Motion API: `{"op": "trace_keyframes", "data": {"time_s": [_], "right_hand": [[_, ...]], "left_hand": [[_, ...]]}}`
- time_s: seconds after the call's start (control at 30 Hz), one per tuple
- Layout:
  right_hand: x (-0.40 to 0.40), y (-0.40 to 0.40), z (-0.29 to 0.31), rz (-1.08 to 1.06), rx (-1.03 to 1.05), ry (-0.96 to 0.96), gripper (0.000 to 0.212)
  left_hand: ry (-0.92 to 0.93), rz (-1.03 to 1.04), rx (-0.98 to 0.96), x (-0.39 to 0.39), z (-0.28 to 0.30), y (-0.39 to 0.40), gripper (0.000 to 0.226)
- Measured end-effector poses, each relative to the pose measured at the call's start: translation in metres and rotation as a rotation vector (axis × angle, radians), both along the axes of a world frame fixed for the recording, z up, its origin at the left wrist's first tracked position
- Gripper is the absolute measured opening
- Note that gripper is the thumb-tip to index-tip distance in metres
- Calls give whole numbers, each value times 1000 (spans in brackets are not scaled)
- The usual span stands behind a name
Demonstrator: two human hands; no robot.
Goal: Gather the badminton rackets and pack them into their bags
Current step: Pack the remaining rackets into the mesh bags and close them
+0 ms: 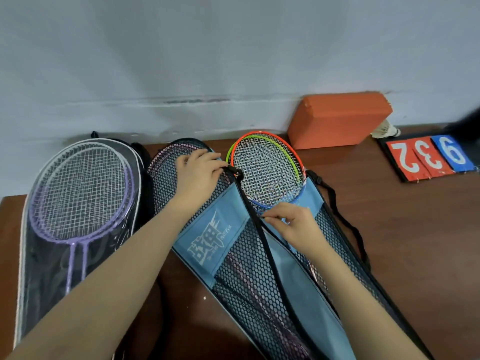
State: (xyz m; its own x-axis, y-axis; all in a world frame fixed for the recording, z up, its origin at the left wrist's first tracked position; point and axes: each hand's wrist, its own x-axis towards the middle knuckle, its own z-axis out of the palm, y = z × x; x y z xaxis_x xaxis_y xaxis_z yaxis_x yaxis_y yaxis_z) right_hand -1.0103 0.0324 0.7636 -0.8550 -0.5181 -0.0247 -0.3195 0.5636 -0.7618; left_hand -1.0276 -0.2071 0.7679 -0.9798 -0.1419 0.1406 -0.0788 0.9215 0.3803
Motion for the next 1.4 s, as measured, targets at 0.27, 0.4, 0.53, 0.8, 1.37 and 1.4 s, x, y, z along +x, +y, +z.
{"op": "trace_keyframes", "data": {"time_s": [0.27, 0.4, 0.53, 0.8, 1.37, 1.4], "right_hand": [[20, -6, 4, -50, -57, 15, 10], [30, -3, 12, -9, -76, 31, 10], [43, 1, 12, 6, -30, 28, 10], [77, 31, 4, -153, 48, -127, 8], [97, 49, 3, 14, 62, -92, 11], [97, 50, 2, 25, 81, -69, 11]], "left_hand": [[-145, -386, -97, 57, -3, 40, 31], [10, -395, -13, 66, -8, 41, 21], [47, -481, -150, 62, -9, 38, 8], [69, -301, -42, 60, -42, 32, 11], [-184, -378, 88, 151, -25, 106, 25], [-185, -320, 90, 150, -25, 109, 23]]}}
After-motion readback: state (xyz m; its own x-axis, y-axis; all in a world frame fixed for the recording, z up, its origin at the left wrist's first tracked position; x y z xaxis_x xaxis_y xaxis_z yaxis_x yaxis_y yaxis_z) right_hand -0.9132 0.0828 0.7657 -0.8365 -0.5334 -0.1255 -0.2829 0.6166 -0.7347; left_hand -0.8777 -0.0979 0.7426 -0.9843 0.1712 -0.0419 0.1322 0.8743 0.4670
